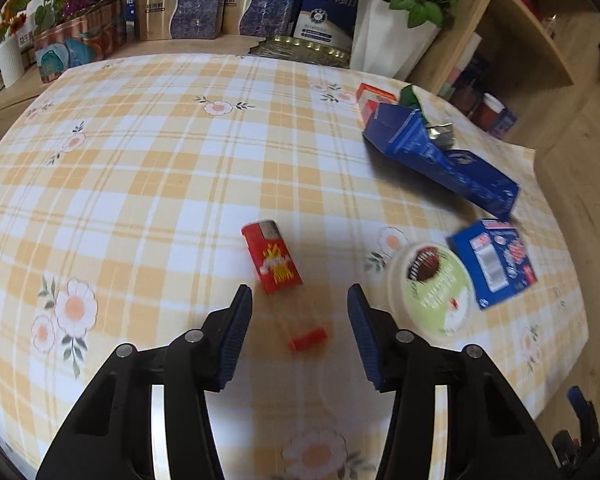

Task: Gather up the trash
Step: 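Grasp the red lighter with the left tool while the right grasps the milk carton, then drop the milk carton into the bin with the right tool while the left holds the lighter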

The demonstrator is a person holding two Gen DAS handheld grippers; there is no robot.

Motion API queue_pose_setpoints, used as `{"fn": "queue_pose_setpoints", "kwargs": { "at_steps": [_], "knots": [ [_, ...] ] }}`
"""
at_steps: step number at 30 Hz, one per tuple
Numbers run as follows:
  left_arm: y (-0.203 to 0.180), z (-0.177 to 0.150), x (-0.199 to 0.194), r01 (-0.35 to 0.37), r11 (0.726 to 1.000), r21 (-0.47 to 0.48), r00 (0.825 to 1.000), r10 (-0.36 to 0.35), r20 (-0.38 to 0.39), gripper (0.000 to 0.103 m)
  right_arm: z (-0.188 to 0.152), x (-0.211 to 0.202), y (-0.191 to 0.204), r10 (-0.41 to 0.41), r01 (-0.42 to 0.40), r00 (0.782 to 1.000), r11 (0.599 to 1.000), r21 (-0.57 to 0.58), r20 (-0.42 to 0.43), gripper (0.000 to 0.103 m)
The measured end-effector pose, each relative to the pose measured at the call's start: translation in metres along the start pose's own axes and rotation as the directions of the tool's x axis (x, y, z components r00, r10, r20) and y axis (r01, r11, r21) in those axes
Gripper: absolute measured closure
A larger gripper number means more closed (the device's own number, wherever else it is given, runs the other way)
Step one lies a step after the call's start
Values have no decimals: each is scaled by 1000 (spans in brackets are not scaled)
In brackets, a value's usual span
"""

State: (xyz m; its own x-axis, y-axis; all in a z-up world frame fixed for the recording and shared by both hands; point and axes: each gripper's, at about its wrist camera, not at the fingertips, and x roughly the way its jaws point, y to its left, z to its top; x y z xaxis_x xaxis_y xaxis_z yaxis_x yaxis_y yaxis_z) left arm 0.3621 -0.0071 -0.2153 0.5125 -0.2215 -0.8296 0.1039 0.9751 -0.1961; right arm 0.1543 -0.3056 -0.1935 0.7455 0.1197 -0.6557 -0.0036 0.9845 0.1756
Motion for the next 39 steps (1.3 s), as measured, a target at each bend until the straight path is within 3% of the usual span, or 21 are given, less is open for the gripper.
{"fn": "queue_pose_setpoints", "kwargs": {
  "at_steps": [2,8,11,17,21,28,32,39],
  "knots": [
    [-4,3,9,-81,997,16,997,81,-13,71,2,1,-1,-16,16,1000,1000,-7,6,6],
    [-18,5,20,-142,987,74,990,141,10,71,4,5,-2,-57,58,998,997,-53,25,6],
    [-18,6,21,-158,984,77,987,157,23,78,6,7,-4,-55,56,998,997,-51,22,6],
    [-8,-2,8,-72,995,74,997,69,37,80,22,14,-6,-28,29,999,998,-52,24,6],
    [-5,-8,-15,-33,996,81,997,27,68,81,51,30,-5,9,-9,999,1000,-21,34,6],
    [15,-28,-70,97,995,-13,987,-95,127,81,102,96,17,38,-39,998,999,-26,-45,6],
    [31,-50,-89,101,994,-38,987,-96,129,81,120,130,32,-34,30,996,998,-48,-86,6],
    [53,-77,-104,101,992,-77,988,-91,121,81,128,168,38,-92,93,980,996,-4,-178,6]
  ]
}}
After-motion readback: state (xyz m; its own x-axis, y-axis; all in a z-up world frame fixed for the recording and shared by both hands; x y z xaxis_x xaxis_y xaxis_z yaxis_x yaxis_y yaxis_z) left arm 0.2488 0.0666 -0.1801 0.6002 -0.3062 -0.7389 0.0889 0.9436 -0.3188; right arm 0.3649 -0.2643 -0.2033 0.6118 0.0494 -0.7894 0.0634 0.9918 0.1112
